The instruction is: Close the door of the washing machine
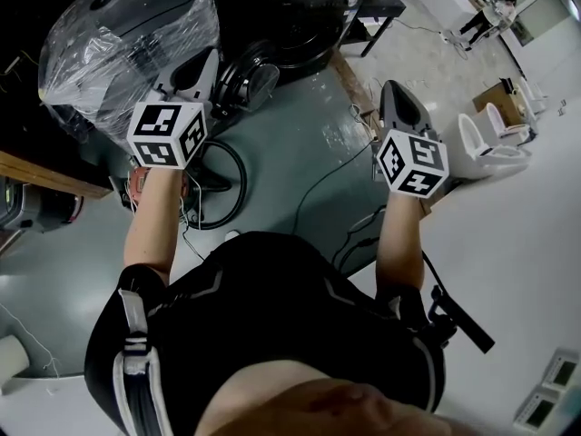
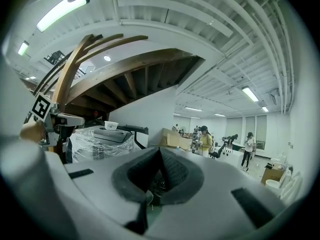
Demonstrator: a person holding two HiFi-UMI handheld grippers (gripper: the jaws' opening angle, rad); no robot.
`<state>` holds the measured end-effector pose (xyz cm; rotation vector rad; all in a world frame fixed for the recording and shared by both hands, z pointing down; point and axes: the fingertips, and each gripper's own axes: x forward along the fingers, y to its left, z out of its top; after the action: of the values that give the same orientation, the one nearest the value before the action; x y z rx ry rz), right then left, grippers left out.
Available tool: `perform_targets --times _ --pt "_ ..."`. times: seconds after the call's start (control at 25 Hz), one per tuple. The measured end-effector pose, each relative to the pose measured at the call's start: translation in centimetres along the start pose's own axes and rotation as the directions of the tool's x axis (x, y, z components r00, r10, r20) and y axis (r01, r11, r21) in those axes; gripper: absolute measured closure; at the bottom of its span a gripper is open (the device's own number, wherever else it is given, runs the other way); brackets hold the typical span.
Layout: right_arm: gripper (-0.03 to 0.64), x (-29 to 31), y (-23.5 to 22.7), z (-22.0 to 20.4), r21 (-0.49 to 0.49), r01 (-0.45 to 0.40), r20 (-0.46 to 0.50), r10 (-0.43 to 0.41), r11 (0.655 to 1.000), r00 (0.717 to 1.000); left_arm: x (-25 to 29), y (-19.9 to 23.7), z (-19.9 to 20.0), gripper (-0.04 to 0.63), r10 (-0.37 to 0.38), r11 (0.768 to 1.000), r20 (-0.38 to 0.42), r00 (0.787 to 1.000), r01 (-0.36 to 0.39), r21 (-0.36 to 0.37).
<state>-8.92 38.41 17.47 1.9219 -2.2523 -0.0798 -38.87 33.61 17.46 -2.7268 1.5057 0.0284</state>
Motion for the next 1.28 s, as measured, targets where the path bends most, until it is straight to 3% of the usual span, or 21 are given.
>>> perform_targets --times 0.32,0.52,0.76,1.04,1.2,1.28 --pt "0.612 2.1 3.7 0.8 0.004 0.007 0.011 -0.008 1.000 1.000 0.2 3.3 -1.2 0.594 -0.034 0.999 -0.001 0.999 0.034 -0.011" --pt "0.612 4.0 3.5 0.5 -0.027 -0.012 0.009 0.012 1.000 1.000 1.3 4.0 -1.9 0.594 -0.019 1.000 -0.009 1.000 0.019 -0.002" --pt "0.612 8.9 1.0 -0.7 -0.052 -0.088 0.019 0.089 0.995 0.996 5.7 4.0 -2.8 0.594 0.041 0.999 -0.016 0.999 -0.040 0.017" --pt "0.612 16.5 -4.7 -1.8 -0.048 -0.189 0.023 0.190 0.981 0.981 13.2 3.3 -2.8 0.593 0.101 0.995 -0.009 0.995 -0.101 -0.026" --pt "0.612 20.0 -8.4 -1.9 -0.032 -0.226 0.036 0.227 0.974 0.973 17.9 2.3 -3.1 0.593 0.133 0.991 -0.051 0.990 -0.132 0.021" --pt "0.612 21.6 -10.0 -2.1 -0.037 -0.249 0.038 0.251 0.968 0.967 20.0 2.1 -3.0 0.593 0.156 0.987 -0.034 0.987 -0.155 0.029"
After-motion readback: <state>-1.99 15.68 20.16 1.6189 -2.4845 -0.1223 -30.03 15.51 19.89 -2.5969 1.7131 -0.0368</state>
